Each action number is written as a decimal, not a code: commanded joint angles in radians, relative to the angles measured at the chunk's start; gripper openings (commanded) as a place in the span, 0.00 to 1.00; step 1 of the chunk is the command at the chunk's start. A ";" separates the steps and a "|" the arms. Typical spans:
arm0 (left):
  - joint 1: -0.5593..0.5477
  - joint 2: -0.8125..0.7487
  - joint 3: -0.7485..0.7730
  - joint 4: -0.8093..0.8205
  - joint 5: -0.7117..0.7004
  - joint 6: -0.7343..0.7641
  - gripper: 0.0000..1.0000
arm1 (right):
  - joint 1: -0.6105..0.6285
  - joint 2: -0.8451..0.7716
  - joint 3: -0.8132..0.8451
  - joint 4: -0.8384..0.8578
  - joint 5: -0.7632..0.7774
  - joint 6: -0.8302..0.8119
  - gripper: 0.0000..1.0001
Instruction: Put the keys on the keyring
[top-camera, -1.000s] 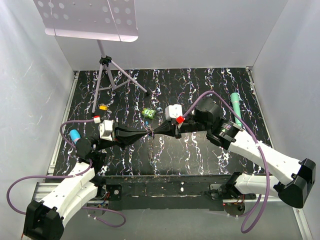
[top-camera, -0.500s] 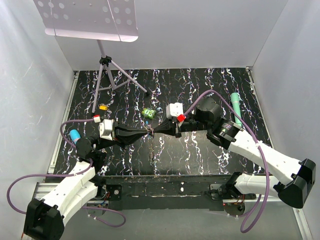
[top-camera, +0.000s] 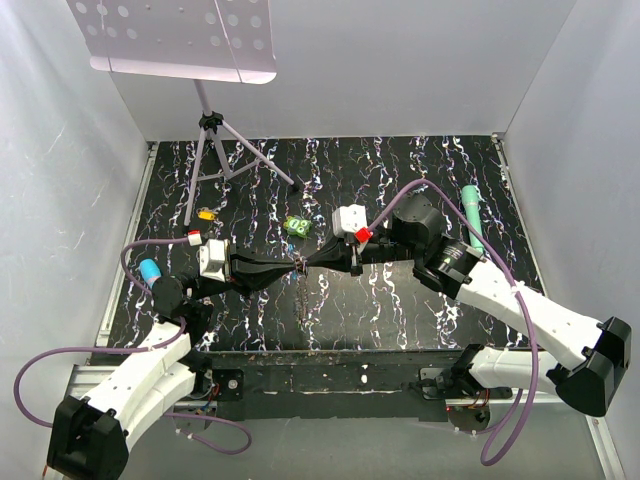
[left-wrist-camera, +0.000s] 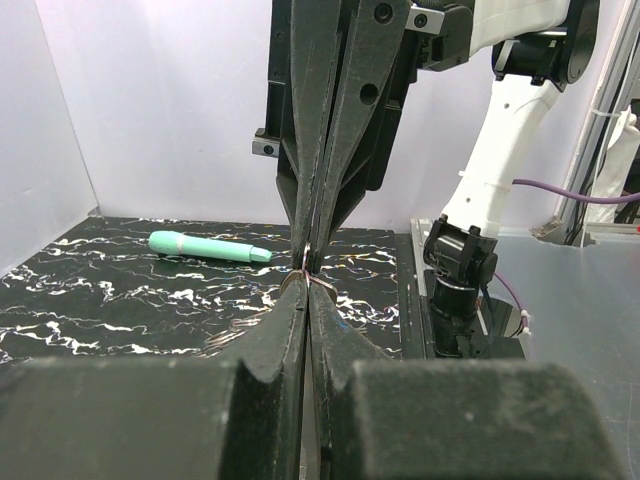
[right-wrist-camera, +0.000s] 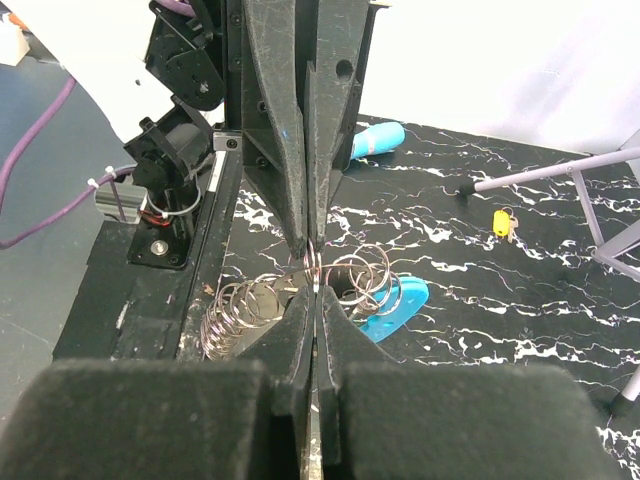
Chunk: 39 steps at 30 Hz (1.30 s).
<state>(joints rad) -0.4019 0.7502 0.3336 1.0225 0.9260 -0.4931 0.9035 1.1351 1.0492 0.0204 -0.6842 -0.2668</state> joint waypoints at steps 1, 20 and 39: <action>0.000 -0.005 -0.001 0.036 -0.013 -0.005 0.00 | 0.002 0.006 0.021 0.044 -0.029 0.009 0.01; 0.002 0.012 0.005 0.033 0.011 -0.007 0.00 | 0.002 0.020 0.041 0.024 -0.055 -0.003 0.01; 0.005 -0.008 0.044 -0.122 0.063 0.082 0.00 | 0.000 0.035 0.067 -0.072 -0.113 -0.048 0.01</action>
<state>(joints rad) -0.4011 0.7536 0.3359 0.9226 0.9981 -0.4381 0.8978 1.1664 1.0561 -0.0563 -0.7418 -0.2966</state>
